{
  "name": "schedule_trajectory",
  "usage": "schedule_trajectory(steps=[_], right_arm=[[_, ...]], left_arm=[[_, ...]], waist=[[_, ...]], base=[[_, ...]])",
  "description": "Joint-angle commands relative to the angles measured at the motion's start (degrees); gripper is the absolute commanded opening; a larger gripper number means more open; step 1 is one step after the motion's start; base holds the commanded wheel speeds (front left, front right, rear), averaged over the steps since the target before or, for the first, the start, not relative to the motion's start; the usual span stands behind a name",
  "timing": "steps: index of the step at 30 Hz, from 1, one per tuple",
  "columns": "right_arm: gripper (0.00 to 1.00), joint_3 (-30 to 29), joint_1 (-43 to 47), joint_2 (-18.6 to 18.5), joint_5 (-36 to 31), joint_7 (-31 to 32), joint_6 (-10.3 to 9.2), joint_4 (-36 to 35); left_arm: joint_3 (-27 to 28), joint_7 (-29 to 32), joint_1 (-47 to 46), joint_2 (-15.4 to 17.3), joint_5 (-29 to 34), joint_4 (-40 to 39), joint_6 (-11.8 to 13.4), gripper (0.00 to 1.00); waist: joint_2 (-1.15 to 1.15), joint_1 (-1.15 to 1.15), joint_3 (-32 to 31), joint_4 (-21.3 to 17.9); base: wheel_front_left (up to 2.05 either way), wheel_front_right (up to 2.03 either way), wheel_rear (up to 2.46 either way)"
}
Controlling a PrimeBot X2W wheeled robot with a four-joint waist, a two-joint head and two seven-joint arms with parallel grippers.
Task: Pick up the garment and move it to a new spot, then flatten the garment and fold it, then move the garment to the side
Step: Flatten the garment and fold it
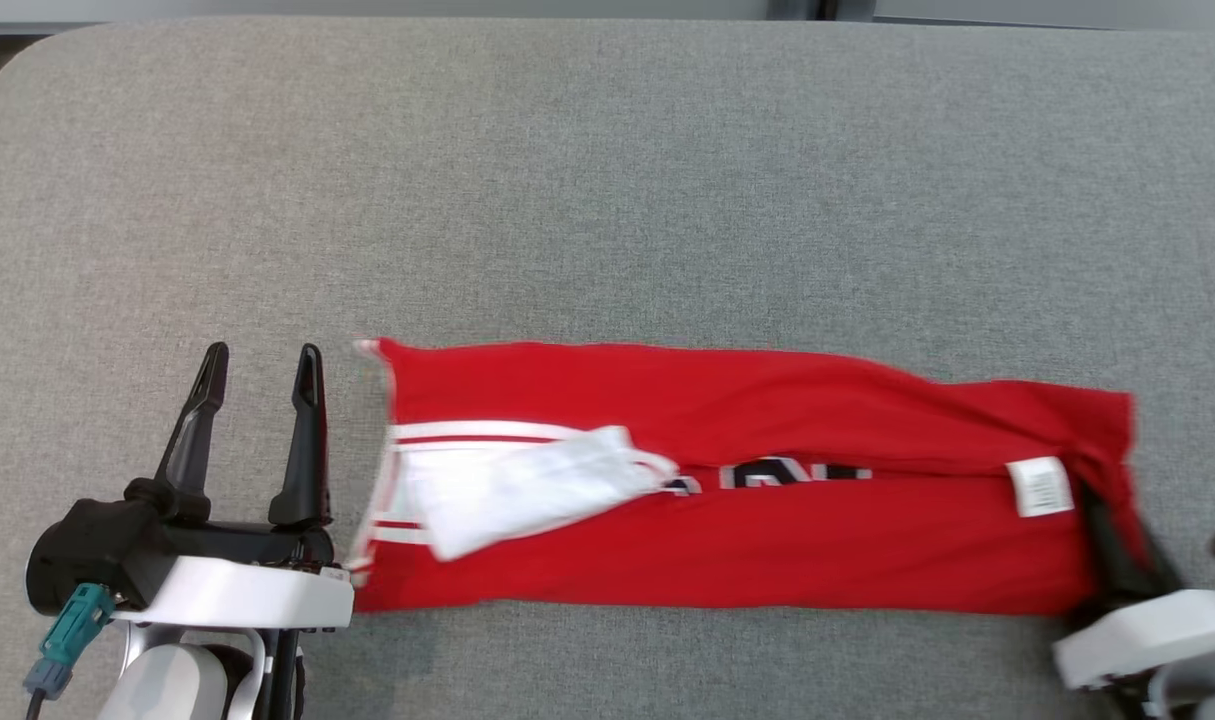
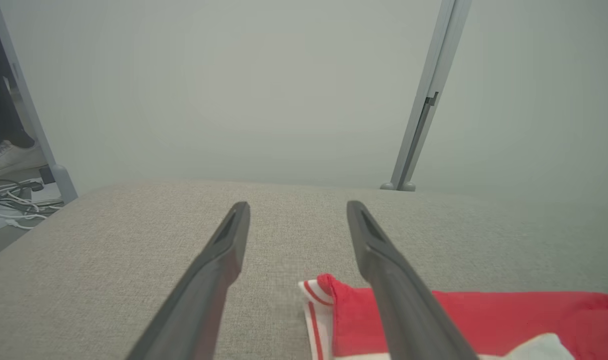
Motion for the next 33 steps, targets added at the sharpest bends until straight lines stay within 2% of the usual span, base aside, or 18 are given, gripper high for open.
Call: schedule_trajectory(steps=[1, 9, 15, 20, 22, 26, 30, 33], right_arm=[[0.00, -1.7, 0.7, -2.3, 0.1, -0.7, -0.52, 0.0], [0.00, -6.9, 1.5, -9.0, 0.0, -1.6, -0.42, -1.8], [0.00, -8.0, 2.1, -10.1, 0.6, -1.7, -0.36, -2.1], [0.00, -5.3, 2.1, -10.2, 1.2, -0.8, -0.31, -5.4], [0.00, -4.7, 2.0, -10.0, 1.3, -0.4, -0.31, -6.7], [0.00, -1.1, 1.6, -8.7, 2.9, 2.7, -0.31, -14.5], [0.00, 3.7, 0.9, -5.7, 7.0, 7.5, -0.31, -22.8], [0.00, 9.7, -0.9, -1.3, 12.7, 11.7, -0.31, -26.6]], left_arm=[[0.3, -0.4, 0.1, 0.1, 0.0, -0.1, 0.3, 1.00], [0.5, -0.4, 0.8, 0.2, -0.1, -0.3, 0.8, 1.00], [0.3, -0.4, 1.4, 0.2, -0.2, -0.6, 1.2, 1.00], [0.2, -0.3, 1.4, 0.4, -0.2, -0.8, 1.4, 1.00], [0.2, -0.2, 1.4, 0.5, -0.2, -0.9, 1.5, 1.00], [0.4, -0.1, 1.8, 0.8, -0.2, -1.2, 1.8, 1.00], [0.2, 0.2, 1.9, 1.0, -0.2, -1.4, 2.0, 1.00], [-0.4, 0.6, 1.4, 1.0, -0.1, -1.4, 1.9, 1.00]], waist=[[0.00, 0.00, -0.2, -0.1], [0.00, 0.00, -1.0, -0.3], [0.00, 0.00, -1.5, -0.5], [0.00, 0.00, -1.9, -1.0], [0.00, 0.00, -2.0, -1.1], [0.00, 0.00, -2.5, -1.8], [0.00, 0.00, -3.2, -2.1], [0.00, 0.00, -4.0, -1.6]], base=[[0.00, 0.00, 0.00], [0.00, 0.00, 0.00], [0.00, 0.00, 0.00], [0.00, 0.00, 0.00], [0.00, 0.00, 0.00], [0.00, 0.00, 0.00], [0.00, 0.00, 0.00], [0.00, 0.00, 0.00]])
